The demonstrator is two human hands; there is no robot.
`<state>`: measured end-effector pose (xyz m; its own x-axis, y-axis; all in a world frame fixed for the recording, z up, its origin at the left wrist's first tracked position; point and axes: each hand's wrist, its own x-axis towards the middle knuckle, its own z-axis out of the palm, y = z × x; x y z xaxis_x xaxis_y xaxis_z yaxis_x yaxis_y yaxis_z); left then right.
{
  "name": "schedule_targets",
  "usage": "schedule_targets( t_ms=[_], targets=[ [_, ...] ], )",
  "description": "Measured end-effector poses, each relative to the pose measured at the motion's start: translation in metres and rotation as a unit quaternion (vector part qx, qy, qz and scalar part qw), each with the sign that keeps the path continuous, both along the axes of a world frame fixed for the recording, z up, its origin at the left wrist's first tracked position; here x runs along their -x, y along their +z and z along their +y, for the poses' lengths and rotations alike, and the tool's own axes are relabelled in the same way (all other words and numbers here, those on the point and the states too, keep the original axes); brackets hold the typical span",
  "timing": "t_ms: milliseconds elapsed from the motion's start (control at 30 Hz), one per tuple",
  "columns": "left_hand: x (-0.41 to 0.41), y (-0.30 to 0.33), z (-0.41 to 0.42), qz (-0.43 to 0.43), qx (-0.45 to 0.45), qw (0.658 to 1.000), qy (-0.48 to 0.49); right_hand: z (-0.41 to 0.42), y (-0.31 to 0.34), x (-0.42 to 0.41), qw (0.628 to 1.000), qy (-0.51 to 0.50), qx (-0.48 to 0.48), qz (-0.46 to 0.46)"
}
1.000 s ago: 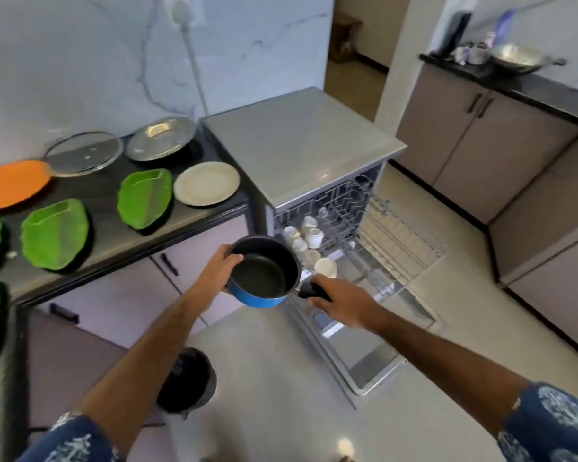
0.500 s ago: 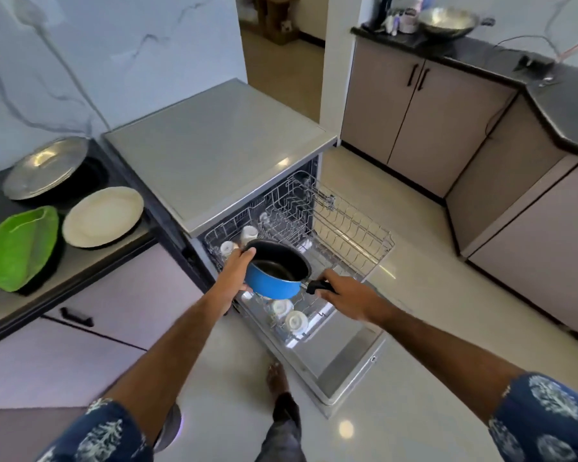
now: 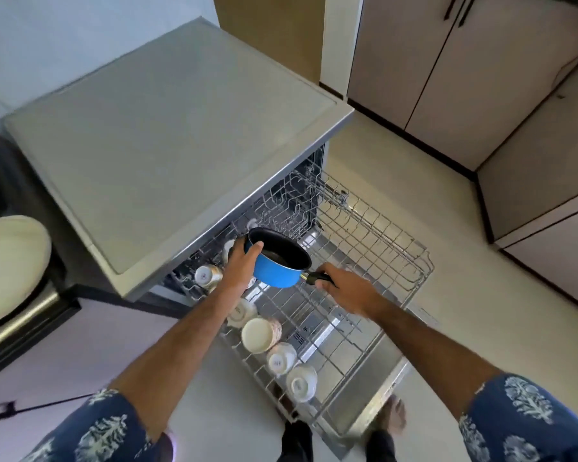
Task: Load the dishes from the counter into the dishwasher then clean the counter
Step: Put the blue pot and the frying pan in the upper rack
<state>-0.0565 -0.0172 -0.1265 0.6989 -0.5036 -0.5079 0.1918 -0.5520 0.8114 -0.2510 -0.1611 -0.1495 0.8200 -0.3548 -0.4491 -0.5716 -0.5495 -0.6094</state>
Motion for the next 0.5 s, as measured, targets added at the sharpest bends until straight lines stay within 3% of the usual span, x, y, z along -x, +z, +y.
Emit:
schedule_targets(
  t_ms=[133,233,367,500],
  targets=[
    [-0.018,-0.034,-0.024,-0.008,0.006,1.000,0.012,-0.033,-0.045,-0.020,0.999,-0.022,-0.009,-0.026],
    [-0.024,-0.052,-0.040,-0.063,0.005,0.998,0.027,-0.048,-0.080,-0.032,0.997,-0.039,-0.018,-0.058],
    [-0.033,-0.077,-0.051,-0.136,-0.009,0.990,0.036,-0.035,-0.120,-0.046,0.994,-0.034,-0.060,-0.087],
    [-0.038,-0.089,-0.050,-0.155,-0.022,0.987,0.036,-0.020,-0.146,-0.054,0.992,-0.038,-0.048,-0.114]
  ],
)
